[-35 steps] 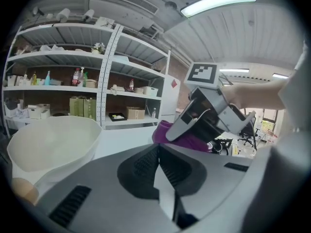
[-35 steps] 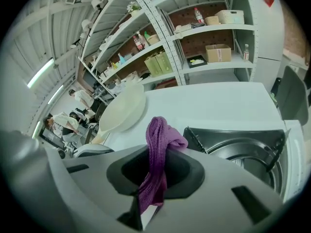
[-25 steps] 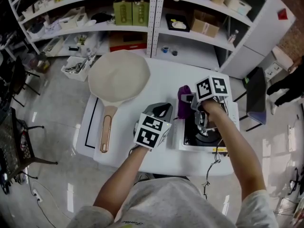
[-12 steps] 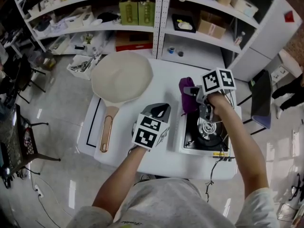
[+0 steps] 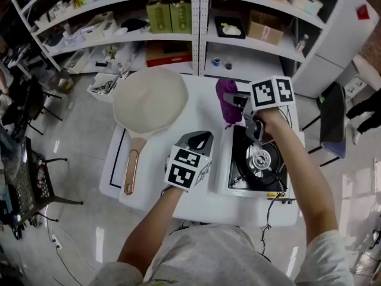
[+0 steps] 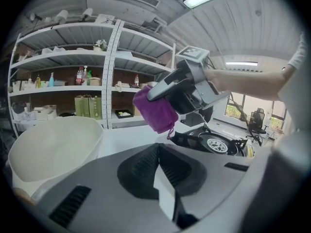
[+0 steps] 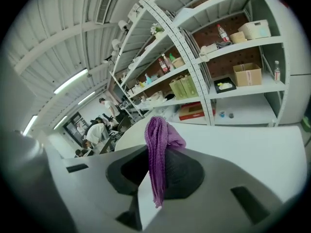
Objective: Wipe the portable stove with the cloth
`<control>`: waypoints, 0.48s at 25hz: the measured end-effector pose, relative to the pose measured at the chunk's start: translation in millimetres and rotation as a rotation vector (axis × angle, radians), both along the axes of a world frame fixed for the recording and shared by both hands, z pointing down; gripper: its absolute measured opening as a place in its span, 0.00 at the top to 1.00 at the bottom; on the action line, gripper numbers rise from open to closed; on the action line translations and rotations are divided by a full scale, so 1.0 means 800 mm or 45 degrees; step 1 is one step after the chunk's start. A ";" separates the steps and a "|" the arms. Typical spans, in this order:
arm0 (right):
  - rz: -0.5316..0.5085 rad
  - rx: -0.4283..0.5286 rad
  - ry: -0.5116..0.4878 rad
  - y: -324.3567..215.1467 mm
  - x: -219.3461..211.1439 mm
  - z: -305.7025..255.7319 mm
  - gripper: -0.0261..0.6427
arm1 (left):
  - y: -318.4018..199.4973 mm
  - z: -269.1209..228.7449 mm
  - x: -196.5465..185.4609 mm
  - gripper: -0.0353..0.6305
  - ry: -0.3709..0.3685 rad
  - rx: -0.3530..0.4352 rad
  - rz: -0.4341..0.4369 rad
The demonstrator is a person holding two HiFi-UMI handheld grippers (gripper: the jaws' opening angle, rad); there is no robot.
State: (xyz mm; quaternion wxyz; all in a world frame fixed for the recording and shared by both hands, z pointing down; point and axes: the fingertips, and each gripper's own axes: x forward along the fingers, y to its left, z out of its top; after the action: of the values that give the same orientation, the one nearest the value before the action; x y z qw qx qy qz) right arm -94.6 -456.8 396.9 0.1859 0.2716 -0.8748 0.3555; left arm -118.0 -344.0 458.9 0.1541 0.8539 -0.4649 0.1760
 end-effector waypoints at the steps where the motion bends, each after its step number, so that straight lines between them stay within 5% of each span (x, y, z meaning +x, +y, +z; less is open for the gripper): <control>1: -0.019 0.028 -0.007 -0.002 -0.004 0.002 0.87 | 0.000 0.002 -0.001 0.94 -0.007 -0.004 -0.006; 12: -0.181 0.108 0.129 -0.004 0.003 0.059 0.87 | -0.010 0.006 -0.005 0.94 -0.030 -0.018 -0.036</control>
State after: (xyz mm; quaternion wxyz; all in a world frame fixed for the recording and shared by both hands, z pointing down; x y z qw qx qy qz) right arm -91.9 -459.8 443.8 0.2430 0.2343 -0.8956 0.2898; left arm -122.3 -352.1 463.8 0.1572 0.8439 -0.4776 0.1870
